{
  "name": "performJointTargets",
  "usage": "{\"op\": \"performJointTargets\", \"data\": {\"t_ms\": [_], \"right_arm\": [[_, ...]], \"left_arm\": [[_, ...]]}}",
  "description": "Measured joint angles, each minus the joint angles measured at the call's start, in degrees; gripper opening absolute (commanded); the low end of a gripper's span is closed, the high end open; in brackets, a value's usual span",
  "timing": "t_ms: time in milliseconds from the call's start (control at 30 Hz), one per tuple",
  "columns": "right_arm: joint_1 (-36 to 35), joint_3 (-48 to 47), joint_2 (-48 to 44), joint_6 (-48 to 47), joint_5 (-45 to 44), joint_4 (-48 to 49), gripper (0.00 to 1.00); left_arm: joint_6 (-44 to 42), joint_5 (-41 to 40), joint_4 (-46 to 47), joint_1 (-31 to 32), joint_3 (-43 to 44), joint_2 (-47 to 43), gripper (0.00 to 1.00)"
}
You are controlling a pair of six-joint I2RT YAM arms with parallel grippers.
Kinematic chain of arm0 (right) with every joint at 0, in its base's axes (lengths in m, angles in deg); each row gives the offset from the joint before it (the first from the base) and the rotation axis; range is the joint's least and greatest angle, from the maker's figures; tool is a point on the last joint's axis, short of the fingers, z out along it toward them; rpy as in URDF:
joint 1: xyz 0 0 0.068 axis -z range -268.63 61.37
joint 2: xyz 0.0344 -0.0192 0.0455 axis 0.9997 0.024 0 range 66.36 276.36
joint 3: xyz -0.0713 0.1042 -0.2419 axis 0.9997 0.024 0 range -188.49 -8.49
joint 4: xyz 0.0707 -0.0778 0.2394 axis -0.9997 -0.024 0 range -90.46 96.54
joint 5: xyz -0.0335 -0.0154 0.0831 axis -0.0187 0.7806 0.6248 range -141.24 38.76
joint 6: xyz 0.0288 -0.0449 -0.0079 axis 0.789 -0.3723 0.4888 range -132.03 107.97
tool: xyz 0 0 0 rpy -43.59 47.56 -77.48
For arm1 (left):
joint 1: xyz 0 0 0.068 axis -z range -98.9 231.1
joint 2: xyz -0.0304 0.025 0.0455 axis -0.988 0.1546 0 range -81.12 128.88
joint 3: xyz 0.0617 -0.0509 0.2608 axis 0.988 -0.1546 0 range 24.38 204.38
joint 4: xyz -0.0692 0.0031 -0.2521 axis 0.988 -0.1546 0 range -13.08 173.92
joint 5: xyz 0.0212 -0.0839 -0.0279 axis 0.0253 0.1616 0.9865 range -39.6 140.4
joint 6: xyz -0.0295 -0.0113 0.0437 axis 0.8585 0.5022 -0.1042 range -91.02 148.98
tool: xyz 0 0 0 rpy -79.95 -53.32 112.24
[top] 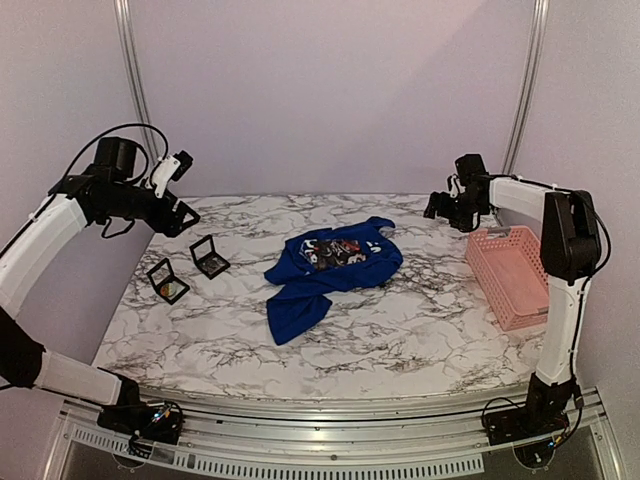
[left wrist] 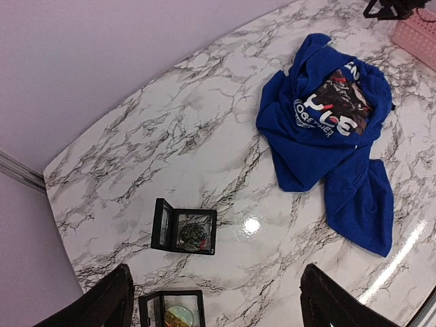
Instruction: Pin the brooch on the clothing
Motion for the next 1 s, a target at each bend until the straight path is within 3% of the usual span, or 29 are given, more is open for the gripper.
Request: {"op": "performJointTargets", "data": {"t_ms": [167, 333, 433, 733, 1000], "right_arm": [[-6.88, 11.15, -7.37, -4.11, -2.34, -0.96, 0.84], [-23.15, 14.78, -13.16, -4.94, -2.25, -0.33, 0.68], [-31.26, 14.25, -12.13, -3.74, -1.68, 0.37, 0.66], [-45.16, -2.23, 4.96, -6.71, -4.13, -3.98, 0.81], [-54.05, -13.25, 14.03, -13.16, -4.61, -9.62, 0.78]], "left_arm": [[-1.6, 1.03, -0.98, 3.98, -0.07, 2.62, 0.83], [-2.16, 0.98, -1.62, 5.05, -0.07, 4.7, 0.84], [-2.14, 0.98, -1.68, 5.16, -0.07, 4.68, 0.84], [-2.14, 0.9, -1.25, 5.33, -1.95, 3.85, 0.85], [-2.14, 0.57, -1.18, 5.35, -2.54, 3.15, 0.85]]}}
